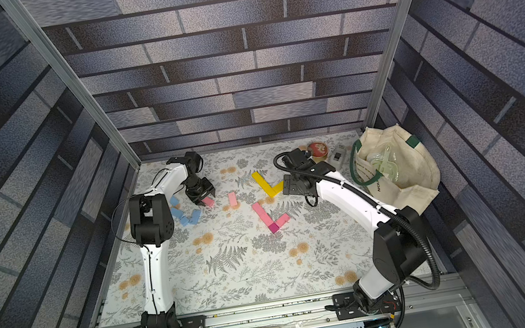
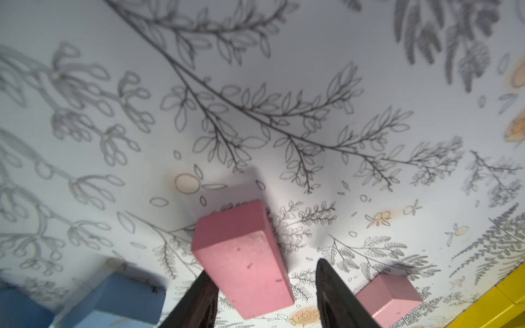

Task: Assemble the letter v with building blocks
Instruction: Pick up the building block from the center of the board, then place the building block at the center of the board.

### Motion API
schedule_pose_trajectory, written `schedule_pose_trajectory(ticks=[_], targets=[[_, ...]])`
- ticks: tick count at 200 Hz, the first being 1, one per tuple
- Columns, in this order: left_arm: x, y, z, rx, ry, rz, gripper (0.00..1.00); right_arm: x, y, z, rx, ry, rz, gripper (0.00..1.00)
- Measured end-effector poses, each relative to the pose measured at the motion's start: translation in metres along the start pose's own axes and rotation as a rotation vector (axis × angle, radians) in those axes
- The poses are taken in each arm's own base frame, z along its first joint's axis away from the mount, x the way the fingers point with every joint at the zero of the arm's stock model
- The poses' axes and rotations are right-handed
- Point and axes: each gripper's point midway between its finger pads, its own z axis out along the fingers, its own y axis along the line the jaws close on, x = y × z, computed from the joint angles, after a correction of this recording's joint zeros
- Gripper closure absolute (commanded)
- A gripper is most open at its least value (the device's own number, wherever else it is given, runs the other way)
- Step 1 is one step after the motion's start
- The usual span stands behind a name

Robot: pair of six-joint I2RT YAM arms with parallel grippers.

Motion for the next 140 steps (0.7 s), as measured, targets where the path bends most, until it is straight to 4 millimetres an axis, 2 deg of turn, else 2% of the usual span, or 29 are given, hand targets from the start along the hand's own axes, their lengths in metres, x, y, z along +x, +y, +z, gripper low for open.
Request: schedule_pose_trajectory(ticks=[27, 54, 68, 89, 109, 125, 140], targets=[[-0.005, 0.001, 0.000, -0.056, -0.030, 0.082, 0.72, -0.002, -0.006, 0.000, 0.012, -0.008, 0.011, 0.00], [0.011, -0.003, 0.001, -0.117, -0.036, 0.200, 0.76, -0.005, -0.010, -0.001, 0.022, -0.013, 0.019, 0.00], [0.034, -0.003, 0.003, -0.132, -0.020, 0.268, 0.75, -0.005, -0.011, 0.000, 0.023, -0.011, 0.021, 0.00], [0.076, 0.003, -0.012, -0.145, 0.001, 0.363, 0.74, -0.006, -0.015, 0.000, 0.015, -0.003, 0.042, 0.00], [0.109, -0.006, -0.043, -0.102, -0.052, 0.469, 0.74, -0.012, -0.025, -0.003, 0.014, -0.009, 0.075, 0.00], [0.133, -0.023, -0.073, -0.032, -0.125, 0.556, 0.74, -0.017, -0.035, -0.009, 0.016, -0.019, 0.104, 0.00], [0.156, -0.039, -0.090, 0.031, -0.180, 0.637, 0.73, -0.020, -0.046, -0.014, 0.018, -0.023, 0.133, 0.00]])
